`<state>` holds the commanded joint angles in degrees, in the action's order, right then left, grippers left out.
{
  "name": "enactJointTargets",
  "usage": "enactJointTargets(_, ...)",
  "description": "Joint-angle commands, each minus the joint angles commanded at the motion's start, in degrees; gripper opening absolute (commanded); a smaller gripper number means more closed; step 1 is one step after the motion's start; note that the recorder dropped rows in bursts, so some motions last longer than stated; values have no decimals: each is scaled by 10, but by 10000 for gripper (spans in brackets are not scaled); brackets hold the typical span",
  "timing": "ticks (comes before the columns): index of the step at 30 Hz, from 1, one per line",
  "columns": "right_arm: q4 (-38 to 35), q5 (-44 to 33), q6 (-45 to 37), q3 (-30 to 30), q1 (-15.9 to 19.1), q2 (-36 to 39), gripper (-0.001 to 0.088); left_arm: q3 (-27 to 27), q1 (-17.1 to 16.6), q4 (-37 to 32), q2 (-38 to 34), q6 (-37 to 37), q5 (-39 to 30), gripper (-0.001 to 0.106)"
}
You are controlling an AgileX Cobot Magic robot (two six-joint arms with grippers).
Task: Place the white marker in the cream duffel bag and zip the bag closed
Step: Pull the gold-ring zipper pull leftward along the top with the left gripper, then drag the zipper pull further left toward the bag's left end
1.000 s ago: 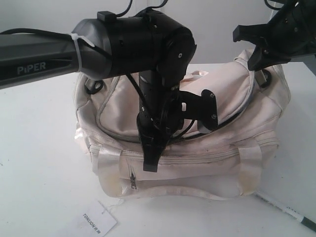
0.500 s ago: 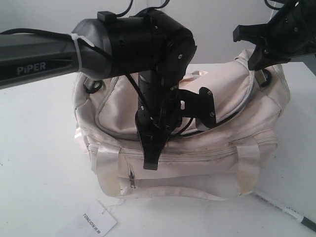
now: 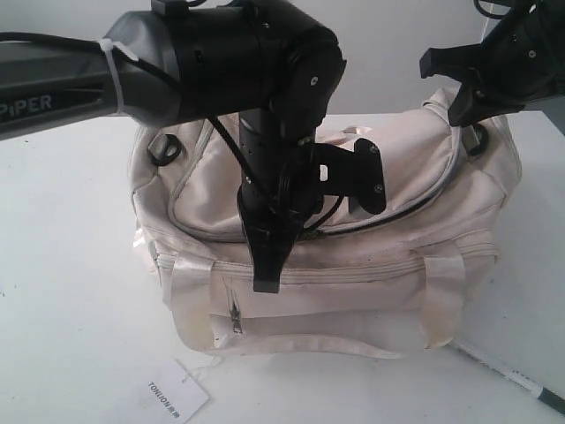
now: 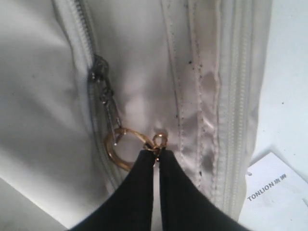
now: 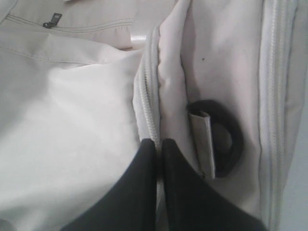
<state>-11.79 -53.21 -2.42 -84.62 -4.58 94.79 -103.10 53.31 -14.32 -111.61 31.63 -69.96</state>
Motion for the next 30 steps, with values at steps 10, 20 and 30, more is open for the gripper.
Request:
enactJointTargets(10,13,0,0,0,0,0,0,0,0,-7,28,-36,0,0)
enactJointTargets(20,16,1,0,0,0,0,0,1,0,8,72,-36,0,0)
enactJointTargets(30,34,-3,2,0,0,0,0,22,0,7,76,-38,0,0)
